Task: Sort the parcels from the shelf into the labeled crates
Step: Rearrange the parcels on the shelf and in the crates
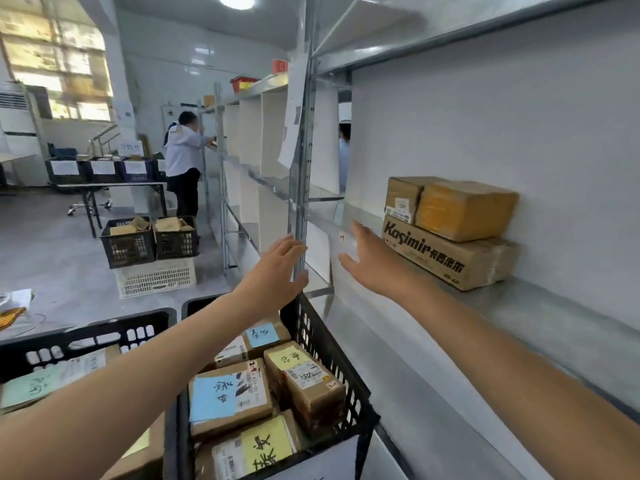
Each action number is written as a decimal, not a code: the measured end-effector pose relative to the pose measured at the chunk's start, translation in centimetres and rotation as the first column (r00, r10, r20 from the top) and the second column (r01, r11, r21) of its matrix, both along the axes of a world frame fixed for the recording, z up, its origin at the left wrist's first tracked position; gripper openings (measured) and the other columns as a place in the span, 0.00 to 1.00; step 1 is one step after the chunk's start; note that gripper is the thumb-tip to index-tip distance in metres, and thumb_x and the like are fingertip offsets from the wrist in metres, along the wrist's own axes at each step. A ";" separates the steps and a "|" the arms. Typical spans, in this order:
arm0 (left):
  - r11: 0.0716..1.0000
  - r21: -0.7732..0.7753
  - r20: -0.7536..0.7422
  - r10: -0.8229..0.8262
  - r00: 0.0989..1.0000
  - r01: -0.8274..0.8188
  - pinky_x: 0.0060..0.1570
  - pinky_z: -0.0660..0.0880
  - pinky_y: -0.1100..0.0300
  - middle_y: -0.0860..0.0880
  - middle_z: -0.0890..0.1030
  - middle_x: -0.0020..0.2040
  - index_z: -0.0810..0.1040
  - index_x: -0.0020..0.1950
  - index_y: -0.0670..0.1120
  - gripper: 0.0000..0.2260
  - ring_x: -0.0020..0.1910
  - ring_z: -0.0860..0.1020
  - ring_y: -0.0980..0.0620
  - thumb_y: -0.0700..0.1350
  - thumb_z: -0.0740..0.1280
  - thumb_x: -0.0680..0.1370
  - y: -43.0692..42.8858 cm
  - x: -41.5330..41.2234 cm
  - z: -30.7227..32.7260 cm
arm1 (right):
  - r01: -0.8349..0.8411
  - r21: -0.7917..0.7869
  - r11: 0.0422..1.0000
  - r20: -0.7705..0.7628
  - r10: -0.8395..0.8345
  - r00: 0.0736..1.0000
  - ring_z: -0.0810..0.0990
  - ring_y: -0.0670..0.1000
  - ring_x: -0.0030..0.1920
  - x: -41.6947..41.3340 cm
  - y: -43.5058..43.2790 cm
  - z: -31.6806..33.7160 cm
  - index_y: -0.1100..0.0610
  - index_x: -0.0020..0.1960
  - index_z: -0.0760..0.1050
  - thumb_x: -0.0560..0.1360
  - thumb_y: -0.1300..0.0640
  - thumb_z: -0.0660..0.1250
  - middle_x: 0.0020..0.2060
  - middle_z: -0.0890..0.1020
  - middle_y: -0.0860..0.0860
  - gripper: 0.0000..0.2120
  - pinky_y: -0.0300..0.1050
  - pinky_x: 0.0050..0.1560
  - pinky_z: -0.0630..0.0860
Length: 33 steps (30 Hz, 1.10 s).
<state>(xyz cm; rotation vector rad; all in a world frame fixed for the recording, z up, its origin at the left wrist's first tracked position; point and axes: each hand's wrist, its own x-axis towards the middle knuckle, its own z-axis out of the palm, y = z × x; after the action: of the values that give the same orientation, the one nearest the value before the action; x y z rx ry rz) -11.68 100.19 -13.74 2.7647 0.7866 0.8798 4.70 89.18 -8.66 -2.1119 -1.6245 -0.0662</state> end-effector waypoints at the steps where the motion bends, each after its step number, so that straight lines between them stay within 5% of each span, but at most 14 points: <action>1: 1.000 0.003 0.006 -0.021 1.000 0.021 0.78 0.49 0.57 0.47 0.62 0.78 0.64 0.77 0.43 0.24 0.80 0.52 0.51 0.47 0.62 0.82 0.0 0.6 0.7 | 0.018 0.028 0.999 -0.001 -0.018 1.000 0.64 0.57 0.75 0.3 -0.5 1.1 0.57 0.81 0.49 0.82 0.51 0.60 0.77 0.62 0.56 0.33 0.51 0.70 0.65; 9: 0.973 0.148 0.007 -0.179 0.984 0.176 0.78 0.52 0.53 0.46 0.64 0.78 0.64 0.76 0.42 0.24 0.79 0.55 0.49 0.50 0.61 0.83 -1.3 7.1 5.4 | 0.172 0.138 0.975 0.015 -0.176 0.984 0.68 0.56 0.72 2.6 -5.3 6.6 0.56 0.79 0.54 0.82 0.49 0.61 0.76 0.64 0.55 0.30 0.53 0.68 0.70; 16: 0.945 -0.107 0.126 -0.295 0.947 0.309 0.69 0.64 0.55 0.46 0.69 0.73 0.67 0.74 0.42 0.21 0.72 0.67 0.47 0.46 0.62 0.82 -4.9 13.3 8.6 | 0.349 0.192 0.917 -0.009 -0.354 0.935 0.64 0.55 0.74 6.5 -9.1 7.5 0.57 0.79 0.55 0.82 0.52 0.60 0.75 0.62 0.55 0.29 0.51 0.70 0.66; 21: 0.898 -0.233 0.240 -0.318 0.917 0.373 0.47 0.69 0.68 0.48 0.74 0.57 0.73 0.63 0.43 0.11 0.51 0.73 0.53 0.43 0.61 0.82 -6.3 16.6 9.6 | 0.400 0.129 0.907 -0.104 -0.389 0.915 0.73 0.54 0.66 9.7 -10.8 6.9 0.54 0.76 0.64 0.78 0.48 0.62 0.69 0.71 0.53 0.28 0.53 0.66 0.73; 24: 0.856 -0.338 0.384 -0.255 0.888 0.392 0.33 0.69 0.73 0.50 0.73 0.45 0.71 0.47 0.50 0.05 0.37 0.70 0.59 0.40 0.61 0.81 -7.0 17.6 9.7 | 0.424 0.094 0.901 -0.181 -0.403 0.897 0.74 0.54 0.65 11.3 -11.4 6.1 0.57 0.75 0.65 0.80 0.48 0.62 0.69 0.73 0.54 0.27 0.51 0.64 0.73; 29: 0.801 -0.439 0.487 -0.169 0.857 0.407 0.48 0.75 0.59 0.50 0.77 0.53 0.74 0.62 0.46 0.11 0.51 0.77 0.51 0.47 0.59 0.82 -7.9 18.3 9.2 | 0.420 0.114 0.900 -0.396 -0.347 0.850 0.75 0.54 0.66 12.0 -11.5 5.4 0.55 0.75 0.66 0.81 0.36 0.54 0.68 0.75 0.53 0.31 0.52 0.66 0.73; 33: 0.705 -0.547 0.497 -0.161 0.853 0.452 0.45 0.71 0.58 0.48 0.77 0.49 0.74 0.52 0.48 0.14 0.48 0.75 0.50 0.55 0.54 0.84 -8.7 18.3 9.6 | 0.426 0.172 0.888 -0.499 -0.294 0.815 0.74 0.55 0.67 11.6 -11.3 5.1 0.55 0.76 0.66 0.81 0.34 0.49 0.67 0.76 0.54 0.33 0.47 0.63 0.70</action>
<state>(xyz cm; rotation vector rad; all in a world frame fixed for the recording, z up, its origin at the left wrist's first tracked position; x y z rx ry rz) 6.60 91.51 -4.14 1.9122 0.4013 0.8651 16.27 77.88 -3.60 -1.9929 -0.8648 0.0783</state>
